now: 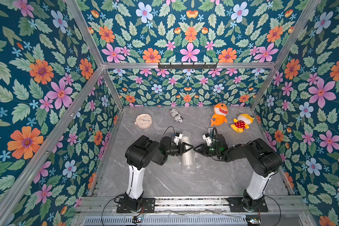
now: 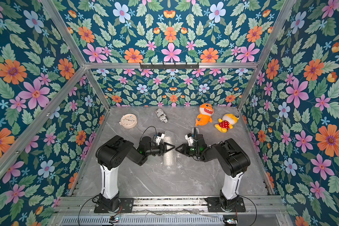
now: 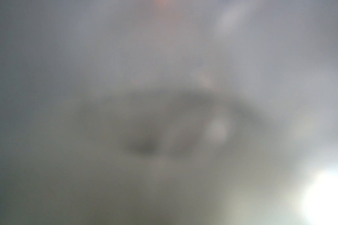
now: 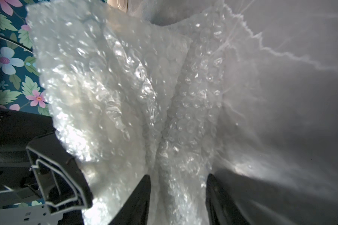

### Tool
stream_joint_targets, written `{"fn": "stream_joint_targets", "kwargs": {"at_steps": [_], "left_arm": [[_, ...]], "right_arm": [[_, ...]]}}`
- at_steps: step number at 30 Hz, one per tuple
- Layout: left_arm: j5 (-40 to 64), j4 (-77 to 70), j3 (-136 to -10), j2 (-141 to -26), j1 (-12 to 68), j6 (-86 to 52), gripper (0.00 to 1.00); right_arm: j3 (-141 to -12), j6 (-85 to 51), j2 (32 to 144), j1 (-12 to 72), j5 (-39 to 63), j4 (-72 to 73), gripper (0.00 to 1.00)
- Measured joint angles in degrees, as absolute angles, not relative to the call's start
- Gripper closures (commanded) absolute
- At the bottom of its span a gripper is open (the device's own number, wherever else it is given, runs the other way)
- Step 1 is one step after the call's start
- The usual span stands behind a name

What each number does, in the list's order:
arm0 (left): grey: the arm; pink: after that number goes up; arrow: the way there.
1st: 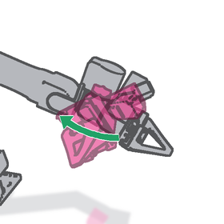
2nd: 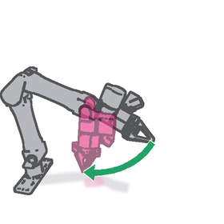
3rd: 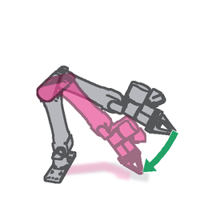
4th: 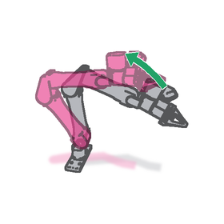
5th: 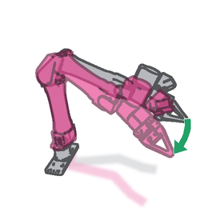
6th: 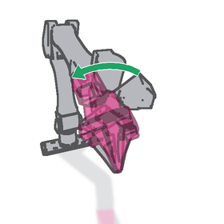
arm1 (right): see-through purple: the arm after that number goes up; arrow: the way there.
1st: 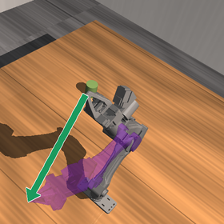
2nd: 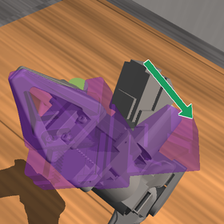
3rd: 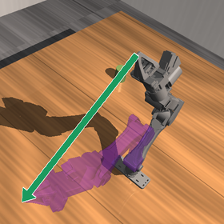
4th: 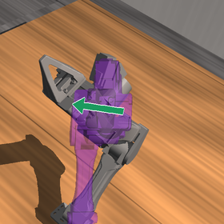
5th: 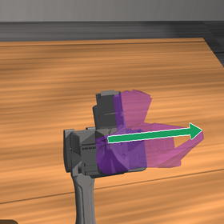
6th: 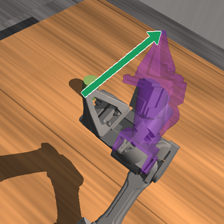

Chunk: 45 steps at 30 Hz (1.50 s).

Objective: Wrap vases in bubble wrap
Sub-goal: Wrap the vase in bubble wrap.

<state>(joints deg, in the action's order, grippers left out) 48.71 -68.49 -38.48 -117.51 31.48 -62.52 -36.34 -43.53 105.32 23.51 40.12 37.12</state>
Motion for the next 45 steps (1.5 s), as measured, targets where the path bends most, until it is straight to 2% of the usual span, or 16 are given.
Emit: {"fn": "stream_joint_targets", "kwargs": {"at_steps": [4,7,13,18,32,34,38,40,45], "left_arm": [[48.86,-69.49,-38.5,-117.49,31.35,-63.11,0.67],[48.99,-70.19,-38.5,-117.49,31.35,-63.44,0.67],[49.25,-69.93,-38.72,-117.49,31.35,-64.01,0.66],[49.01,-64.9,-39.4,-116.33,31.35,-61.17,0.52],[44.82,-43.2,-43.31,-110.74,31.05,-49.98,0.22],[44.51,-41.76,-43.51,-110.65,30.92,-49.32,0.25],[44.45,-40.1,-44.03,-111.07,30.87,-49.89,0.51],[44.8,-40.25,-44.42,-111.15,30.94,-49.8,0.59],[44.23,-38.76,-45.06,-111.13,31.0,-49.12,0.62]], "right_arm": [[-35.92,-45.04,106.83,23.73,41.06,40.18,0.57],[-36.32,-45.56,107.96,24.34,41.54,41.71,0.62],[-36.95,-46.52,108.57,24.71,40.86,40.97,0.86],[-36.14,-46.44,105.8,24.8,40.18,39.51,0.98],[-35.75,-44.75,100.18,24.77,38.72,35.14,1.0],[-35.75,-44.56,99.9,24.86,38.61,34.44,1.0],[-35.73,-44.34,99.57,24.91,38.59,33.85,1.0],[-35.75,-44.31,99.11,24.97,38.59,33.34,1.0],[-36.1,-43.77,97.34,25.12,38.59,31.48,0.98]]}}
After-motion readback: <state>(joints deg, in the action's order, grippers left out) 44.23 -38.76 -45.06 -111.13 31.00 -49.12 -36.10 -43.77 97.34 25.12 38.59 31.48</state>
